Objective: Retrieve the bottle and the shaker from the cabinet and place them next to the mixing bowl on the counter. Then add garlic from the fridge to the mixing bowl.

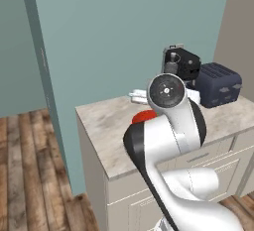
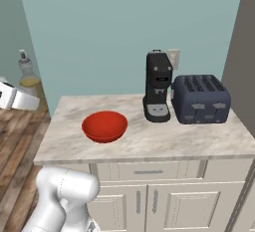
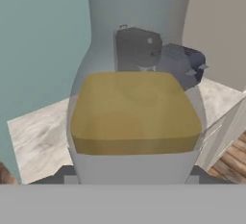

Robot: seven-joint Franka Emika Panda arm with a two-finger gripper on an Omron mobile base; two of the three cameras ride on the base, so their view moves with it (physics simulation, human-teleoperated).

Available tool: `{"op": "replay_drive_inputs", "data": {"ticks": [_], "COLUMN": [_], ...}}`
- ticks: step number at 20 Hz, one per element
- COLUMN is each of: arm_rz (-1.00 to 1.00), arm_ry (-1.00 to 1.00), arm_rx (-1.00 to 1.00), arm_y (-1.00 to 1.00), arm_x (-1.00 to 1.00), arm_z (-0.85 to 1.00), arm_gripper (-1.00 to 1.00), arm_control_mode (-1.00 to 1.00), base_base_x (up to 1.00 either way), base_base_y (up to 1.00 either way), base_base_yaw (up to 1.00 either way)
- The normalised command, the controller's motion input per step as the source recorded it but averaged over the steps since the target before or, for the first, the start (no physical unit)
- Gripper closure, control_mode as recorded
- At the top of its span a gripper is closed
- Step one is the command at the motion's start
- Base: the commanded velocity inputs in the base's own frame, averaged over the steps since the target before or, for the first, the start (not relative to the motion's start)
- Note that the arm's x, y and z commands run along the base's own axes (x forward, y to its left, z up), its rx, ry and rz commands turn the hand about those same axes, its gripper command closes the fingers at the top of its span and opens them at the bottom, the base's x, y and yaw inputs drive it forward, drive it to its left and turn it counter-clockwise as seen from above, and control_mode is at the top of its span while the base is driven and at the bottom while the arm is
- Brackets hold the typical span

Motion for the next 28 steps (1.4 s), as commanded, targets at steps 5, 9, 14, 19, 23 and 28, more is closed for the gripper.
{"op": "replay_drive_inputs", "data": {"ticks": [5, 9, 14, 19, 23, 28], "arm_rz": [-0.09, -0.22, -0.24, -0.17, -0.01, 0.01], "arm_ry": [0.00, 0.00, -0.10, -0.10, 0.00, 0.02], "arm_rx": [0.00, 0.00, 0.07, 0.15, 0.08, 0.02], "arm_y": [0.09, 0.03, 0.02, 0.03, 0.03, 0.14], "arm_x": [0.23, 0.33, 0.19, 0.01, 0.01, 0.00], "arm_z": [-0.27, -0.23, -0.25, -0.14, 0.00, 0.00], "arm_gripper": [1.00, 1.00, 1.00, 1.00, 1.00, 1.00], "arm_control_mode": [-1.00, -1.00, -1.00, -1.00, -1.00, -1.00], "base_base_x": [0.00, 0.00, 0.00, 0.00, 0.00, 0.00], "base_base_y": [0.00, 0.00, 0.00, 0.00, 0.00, 0.00], "base_base_yaw": [0.00, 0.00, 0.00, 0.00, 0.00, 0.00]}}
